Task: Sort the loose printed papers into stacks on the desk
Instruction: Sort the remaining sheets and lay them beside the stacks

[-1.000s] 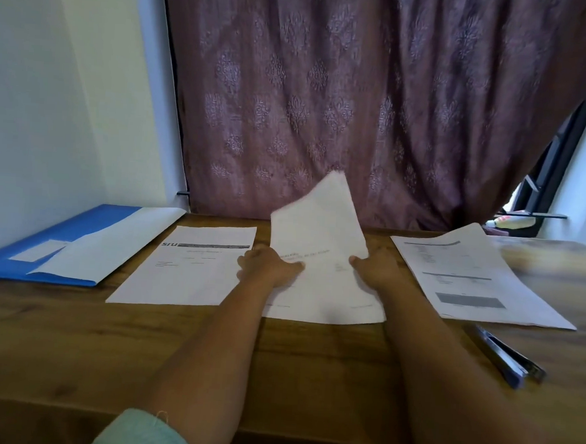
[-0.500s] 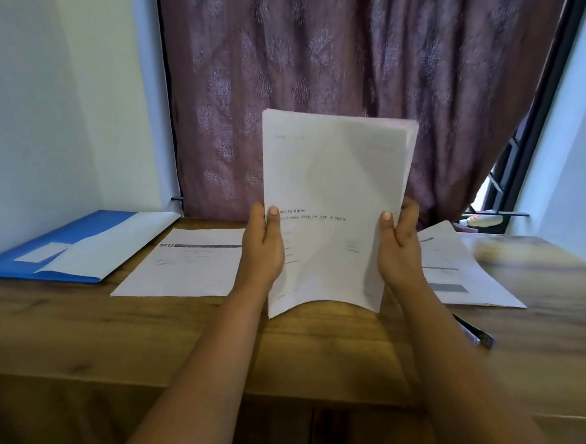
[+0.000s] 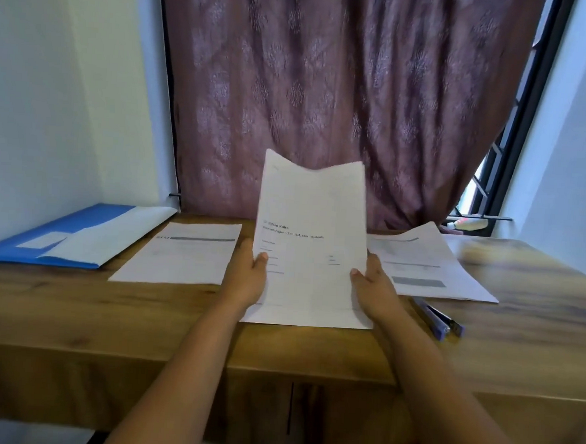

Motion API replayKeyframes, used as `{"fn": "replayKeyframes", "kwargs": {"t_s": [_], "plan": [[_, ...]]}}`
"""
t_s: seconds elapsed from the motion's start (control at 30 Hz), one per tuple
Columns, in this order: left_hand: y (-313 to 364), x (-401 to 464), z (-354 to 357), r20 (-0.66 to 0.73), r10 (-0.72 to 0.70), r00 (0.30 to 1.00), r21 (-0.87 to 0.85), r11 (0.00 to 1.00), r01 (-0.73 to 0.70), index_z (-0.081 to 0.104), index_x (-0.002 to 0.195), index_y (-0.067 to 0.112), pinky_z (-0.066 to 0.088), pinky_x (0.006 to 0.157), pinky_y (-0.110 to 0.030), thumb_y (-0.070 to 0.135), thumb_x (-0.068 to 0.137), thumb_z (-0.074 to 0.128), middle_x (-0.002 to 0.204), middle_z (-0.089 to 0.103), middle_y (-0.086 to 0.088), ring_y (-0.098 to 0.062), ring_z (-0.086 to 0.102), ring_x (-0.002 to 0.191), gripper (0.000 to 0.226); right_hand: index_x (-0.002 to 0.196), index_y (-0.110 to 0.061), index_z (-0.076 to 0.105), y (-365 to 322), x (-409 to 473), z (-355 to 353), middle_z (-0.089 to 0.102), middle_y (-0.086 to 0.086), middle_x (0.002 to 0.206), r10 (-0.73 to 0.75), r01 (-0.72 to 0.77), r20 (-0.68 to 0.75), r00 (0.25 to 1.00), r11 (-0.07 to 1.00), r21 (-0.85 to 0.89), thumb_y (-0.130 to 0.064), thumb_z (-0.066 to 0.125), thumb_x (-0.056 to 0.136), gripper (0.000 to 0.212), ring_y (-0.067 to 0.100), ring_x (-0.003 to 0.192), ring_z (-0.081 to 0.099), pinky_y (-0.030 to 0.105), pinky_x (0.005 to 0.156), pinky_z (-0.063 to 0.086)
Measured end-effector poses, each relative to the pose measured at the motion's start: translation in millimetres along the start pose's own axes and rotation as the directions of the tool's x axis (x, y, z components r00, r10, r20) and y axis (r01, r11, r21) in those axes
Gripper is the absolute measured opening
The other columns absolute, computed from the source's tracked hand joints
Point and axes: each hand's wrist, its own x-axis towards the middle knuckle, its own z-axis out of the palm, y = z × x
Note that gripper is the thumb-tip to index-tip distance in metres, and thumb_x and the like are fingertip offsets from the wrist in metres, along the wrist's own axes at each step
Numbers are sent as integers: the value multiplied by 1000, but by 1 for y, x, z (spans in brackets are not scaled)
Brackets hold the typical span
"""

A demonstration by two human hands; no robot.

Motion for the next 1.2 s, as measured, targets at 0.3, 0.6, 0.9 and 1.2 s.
{"fn": "replayKeyframes", "kwargs": {"t_s": [0.3, 0.6, 0.9, 1.2], "plan": [[-28, -32, -27, 232, -300, 925, 322, 921, 218, 47, 138, 15, 45, 100, -40, 21, 103, 49, 142, 52, -4, -27, 52, 124, 36, 129, -13, 52, -7, 26, -32, 56, -1, 128, 38, 34, 252, 967, 960, -277, -24, 69, 90, 44, 19, 111, 54, 30, 92, 50], [27, 3, -22, 292, -306, 906, 921, 344, -181, 36, 144, 15, 39, 106, -43, 37, 80, 78, 154, 25, -12, -32, 27, 142, 80, 136, -15, 47, -3, 58, -28, 51, 5, 137, 237, 23, 366, 900, 812, -583, -34, 78, 80, 67, 23, 110, 52, 33, 92, 44], [-24, 63, 85, 443, 6, 897, 499, 830, -251, 40, 141, 21, 36, 98, -31, 58, 81, 70, 146, 39, -3, -24, 36, 135, 77, 137, -14, 44, -16, 94, -22, 59, 7, 119, 368, -144, 410, 834, 864, -482, -26, 79, 80, 68, 21, 93, 60, 29, 79, 51], [-32, 78, 89, 411, 14, 912, 511, 825, -243, 37, 140, 20, 40, 99, -37, 62, 74, 73, 144, 40, -3, -24, 37, 132, 86, 87, -16, 68, 21, 113, -16, 65, -2, 85, -88, 133, 155, 984, 941, -310, -22, 75, 84, 11, 12, 79, 59, 18, 68, 43]]}}
